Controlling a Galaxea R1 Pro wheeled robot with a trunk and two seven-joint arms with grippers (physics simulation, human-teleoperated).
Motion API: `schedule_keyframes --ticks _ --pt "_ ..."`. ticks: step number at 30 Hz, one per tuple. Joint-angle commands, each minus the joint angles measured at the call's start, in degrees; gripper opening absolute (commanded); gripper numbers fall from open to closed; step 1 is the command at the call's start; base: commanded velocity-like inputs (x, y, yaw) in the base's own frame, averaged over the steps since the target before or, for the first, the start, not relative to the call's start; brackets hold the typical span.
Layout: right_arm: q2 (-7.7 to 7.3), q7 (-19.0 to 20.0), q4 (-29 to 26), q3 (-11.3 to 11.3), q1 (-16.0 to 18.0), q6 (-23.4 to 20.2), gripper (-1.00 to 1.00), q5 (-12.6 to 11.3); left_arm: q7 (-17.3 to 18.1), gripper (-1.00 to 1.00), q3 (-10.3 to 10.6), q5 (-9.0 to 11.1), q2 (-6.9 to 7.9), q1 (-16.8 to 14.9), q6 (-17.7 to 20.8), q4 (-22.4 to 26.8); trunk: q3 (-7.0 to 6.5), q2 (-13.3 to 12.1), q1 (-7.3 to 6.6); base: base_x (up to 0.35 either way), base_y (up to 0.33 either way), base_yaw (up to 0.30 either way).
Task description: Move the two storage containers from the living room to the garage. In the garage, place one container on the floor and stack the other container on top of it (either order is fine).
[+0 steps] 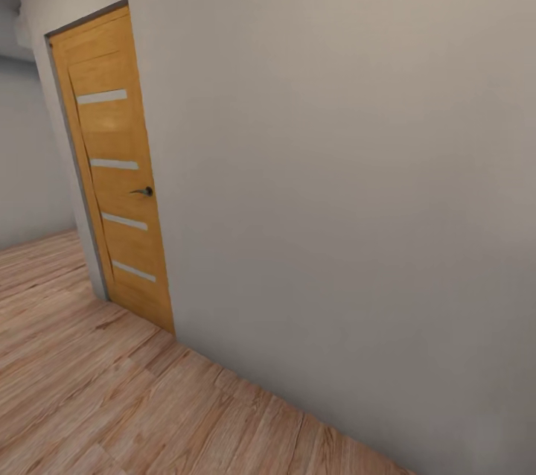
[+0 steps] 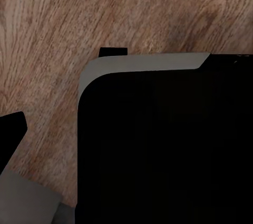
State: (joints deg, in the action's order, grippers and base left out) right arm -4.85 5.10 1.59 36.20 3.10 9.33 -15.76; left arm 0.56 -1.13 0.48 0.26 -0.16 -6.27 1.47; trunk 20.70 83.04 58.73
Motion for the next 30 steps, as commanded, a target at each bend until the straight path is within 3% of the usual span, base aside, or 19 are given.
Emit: schedule_keyframes --ticks 1,11,30 --pt "0.01 0.35 0.17 0.36 0.06 0.32 1.00 -0.62 0.06 1.00 -0.10 0.05 0.00 -0.02 -0.15 0.00 0.06 0.03 0.00 0.034 0.000 0.000" --pt "0.10 0.30 0.17 0.27 0.08 0.06 1.00 -0.76 0.06 1.00 -0.10 0.05 0.00 -0.02 -0.15 -0.02 0.06 0.03 0.00 0.245 0.000 0.033" --pt "0.10 0.26 0.17 0.27 0.07 0.16 1.00 -0.76 0.06 1.00 -0.10 0.05 0.00 -0.02 -0.16 -0.02 0.06 0.03 0.00 0.013 0.000 0.262"
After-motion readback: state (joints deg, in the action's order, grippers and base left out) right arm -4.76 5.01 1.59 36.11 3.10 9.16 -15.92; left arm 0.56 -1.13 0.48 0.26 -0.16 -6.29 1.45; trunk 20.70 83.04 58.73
